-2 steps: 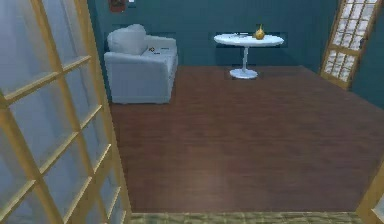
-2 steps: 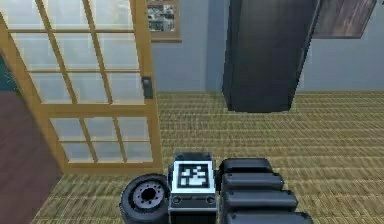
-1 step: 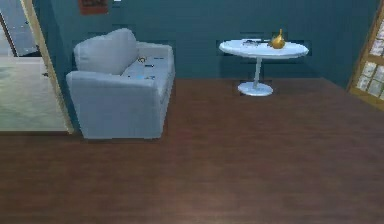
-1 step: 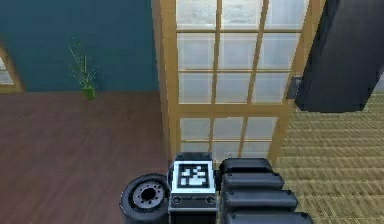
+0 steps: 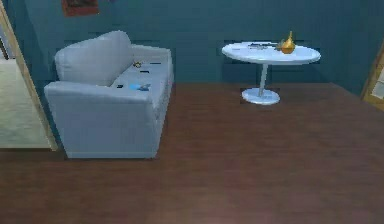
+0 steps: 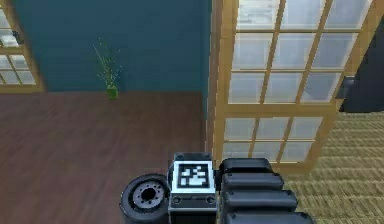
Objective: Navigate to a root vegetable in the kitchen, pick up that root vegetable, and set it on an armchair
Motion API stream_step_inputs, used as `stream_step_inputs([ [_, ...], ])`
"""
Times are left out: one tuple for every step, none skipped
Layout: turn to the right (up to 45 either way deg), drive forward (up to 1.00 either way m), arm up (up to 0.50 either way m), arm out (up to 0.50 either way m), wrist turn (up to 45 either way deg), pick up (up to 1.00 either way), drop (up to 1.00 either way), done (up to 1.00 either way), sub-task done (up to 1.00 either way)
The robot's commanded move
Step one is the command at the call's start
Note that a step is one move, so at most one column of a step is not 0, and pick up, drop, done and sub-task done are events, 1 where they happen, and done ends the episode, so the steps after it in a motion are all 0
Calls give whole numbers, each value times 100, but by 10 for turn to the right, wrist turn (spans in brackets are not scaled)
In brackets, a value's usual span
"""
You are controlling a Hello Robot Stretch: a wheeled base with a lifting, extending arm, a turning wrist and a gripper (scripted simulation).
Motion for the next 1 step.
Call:
stream_step_inputs([
  [-450, 0, 0, 0, 0, 0, 0, 0, 0],
])
